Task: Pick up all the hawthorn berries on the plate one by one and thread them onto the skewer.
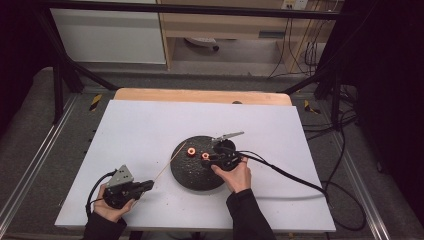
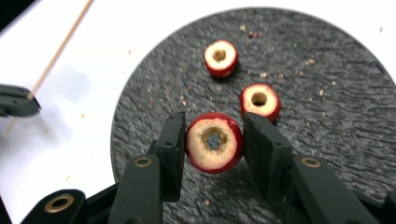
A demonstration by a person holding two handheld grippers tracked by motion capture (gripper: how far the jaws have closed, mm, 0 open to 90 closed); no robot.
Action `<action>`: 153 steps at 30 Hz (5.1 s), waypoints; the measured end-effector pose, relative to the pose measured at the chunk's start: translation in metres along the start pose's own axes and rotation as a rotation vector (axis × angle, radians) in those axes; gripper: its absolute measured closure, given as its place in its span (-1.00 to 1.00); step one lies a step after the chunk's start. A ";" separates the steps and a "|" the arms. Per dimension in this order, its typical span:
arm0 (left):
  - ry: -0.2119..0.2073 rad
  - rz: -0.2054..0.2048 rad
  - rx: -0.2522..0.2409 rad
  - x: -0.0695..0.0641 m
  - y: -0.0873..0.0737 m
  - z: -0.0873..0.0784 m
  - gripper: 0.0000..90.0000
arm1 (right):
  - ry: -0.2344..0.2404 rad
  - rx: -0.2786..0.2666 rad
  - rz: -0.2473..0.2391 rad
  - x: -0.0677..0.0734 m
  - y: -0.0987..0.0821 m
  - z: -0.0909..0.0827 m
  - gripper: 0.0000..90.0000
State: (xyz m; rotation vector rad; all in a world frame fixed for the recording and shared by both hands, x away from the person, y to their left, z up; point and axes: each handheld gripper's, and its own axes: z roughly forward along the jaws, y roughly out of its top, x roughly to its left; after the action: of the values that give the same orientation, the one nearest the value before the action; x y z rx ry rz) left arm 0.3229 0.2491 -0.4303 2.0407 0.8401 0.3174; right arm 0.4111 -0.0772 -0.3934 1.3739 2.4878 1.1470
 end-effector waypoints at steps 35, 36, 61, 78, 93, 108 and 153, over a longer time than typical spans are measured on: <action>0.013 0.004 -0.001 -0.005 0.001 0.003 0.96 | 0.120 -0.656 0.215 0.004 -0.049 0.007 0.36; 0.010 0.006 -0.001 -0.006 0.001 0.004 0.96 | 0.122 -0.668 0.218 0.004 -0.049 0.005 0.36; -0.019 -0.003 -0.006 -0.021 0.005 0.011 0.96 | 0.147 -0.837 0.337 -0.002 -0.037 0.000 0.36; -0.035 -0.037 -0.013 -0.044 0.013 0.030 0.96 | 0.150 -0.899 0.373 -0.003 -0.038 0.010 0.36; -0.029 -0.052 -0.023 -0.048 0.012 0.033 0.96 | 0.159 -0.915 0.386 -0.002 -0.040 0.013 0.36; -0.027 -0.077 -0.045 -0.051 0.013 0.035 0.96 | 0.170 -0.919 0.394 -0.002 -0.040 0.013 0.36; 0.010 -0.115 -0.103 -0.055 0.072 0.071 0.97 | 0.223 -0.881 0.397 0.003 -0.048 0.016 0.36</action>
State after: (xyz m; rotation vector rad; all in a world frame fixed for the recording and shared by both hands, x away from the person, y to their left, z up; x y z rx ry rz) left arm 0.3508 0.1393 -0.4084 1.8891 0.9248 0.3001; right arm 0.3820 -0.0809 -0.4352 1.4853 1.4313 2.1937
